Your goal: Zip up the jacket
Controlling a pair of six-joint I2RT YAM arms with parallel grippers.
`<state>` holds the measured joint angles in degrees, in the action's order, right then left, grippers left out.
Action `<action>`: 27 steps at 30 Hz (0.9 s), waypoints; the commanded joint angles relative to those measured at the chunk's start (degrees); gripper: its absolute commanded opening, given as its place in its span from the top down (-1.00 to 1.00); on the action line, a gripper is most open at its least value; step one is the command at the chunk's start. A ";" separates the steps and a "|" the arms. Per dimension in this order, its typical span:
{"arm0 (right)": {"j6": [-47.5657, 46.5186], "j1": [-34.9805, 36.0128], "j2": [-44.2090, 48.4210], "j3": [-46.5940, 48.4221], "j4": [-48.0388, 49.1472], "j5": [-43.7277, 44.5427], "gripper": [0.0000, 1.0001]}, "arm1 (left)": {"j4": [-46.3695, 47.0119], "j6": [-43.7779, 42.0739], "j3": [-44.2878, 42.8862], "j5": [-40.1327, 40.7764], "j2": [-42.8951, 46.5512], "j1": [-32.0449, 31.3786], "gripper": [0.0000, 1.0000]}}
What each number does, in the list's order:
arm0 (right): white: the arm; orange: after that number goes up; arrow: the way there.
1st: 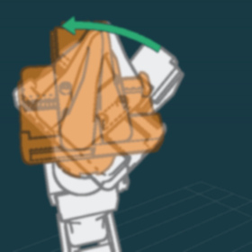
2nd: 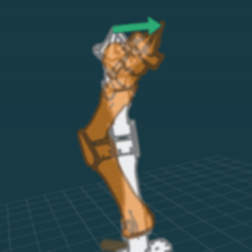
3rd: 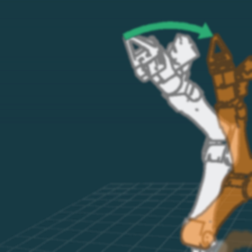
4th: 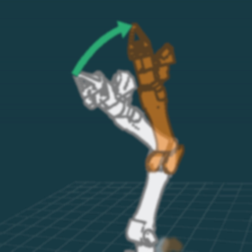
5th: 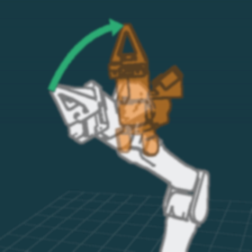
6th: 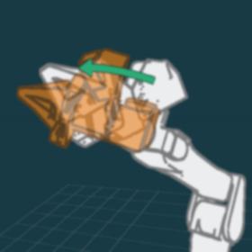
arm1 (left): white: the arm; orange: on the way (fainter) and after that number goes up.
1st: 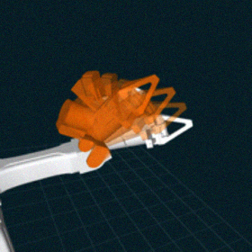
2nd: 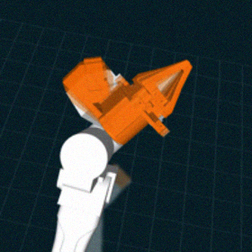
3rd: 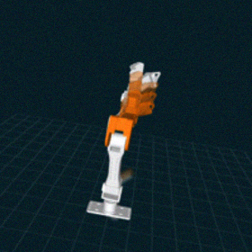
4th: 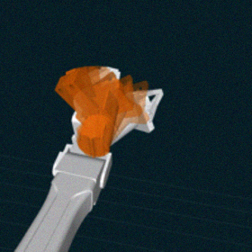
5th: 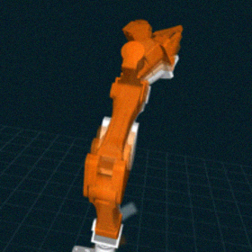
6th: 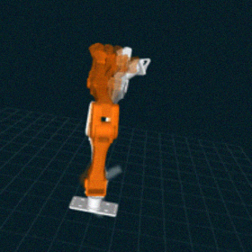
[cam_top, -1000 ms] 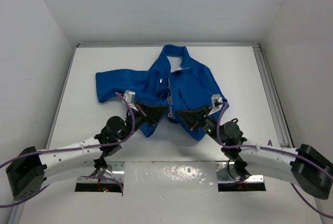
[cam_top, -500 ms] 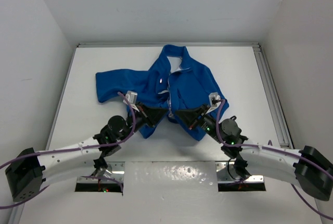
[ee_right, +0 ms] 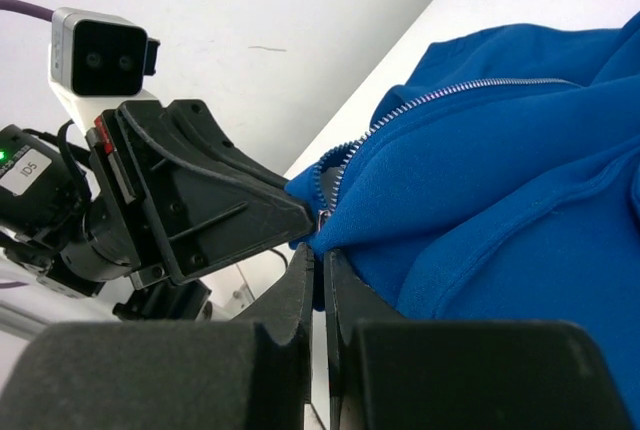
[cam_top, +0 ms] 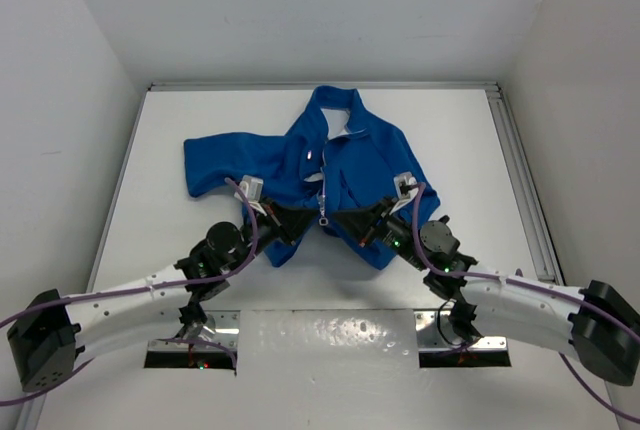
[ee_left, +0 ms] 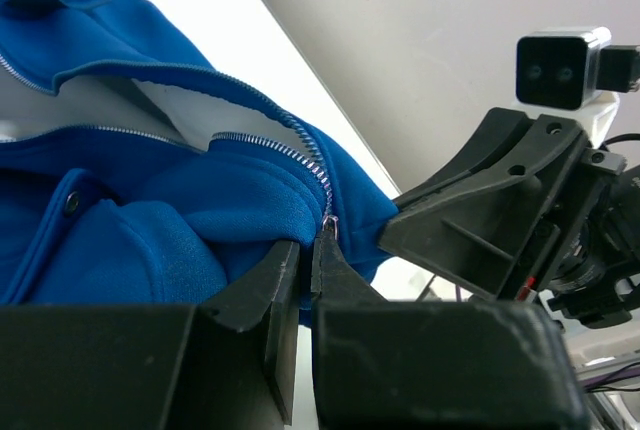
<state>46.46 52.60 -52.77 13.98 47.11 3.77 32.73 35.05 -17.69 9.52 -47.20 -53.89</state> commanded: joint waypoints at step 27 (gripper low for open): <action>-4.27 0.05 -7.34 18.11 -16.18 5.54 1.00 | -7.50 2.83 -1.03 -9.17 9.32 0.01 1.00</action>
<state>44.29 52.71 -59.05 29.85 29.21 4.89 24.60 35.44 -18.31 7.62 -39.59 -53.21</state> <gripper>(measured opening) 0.009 0.037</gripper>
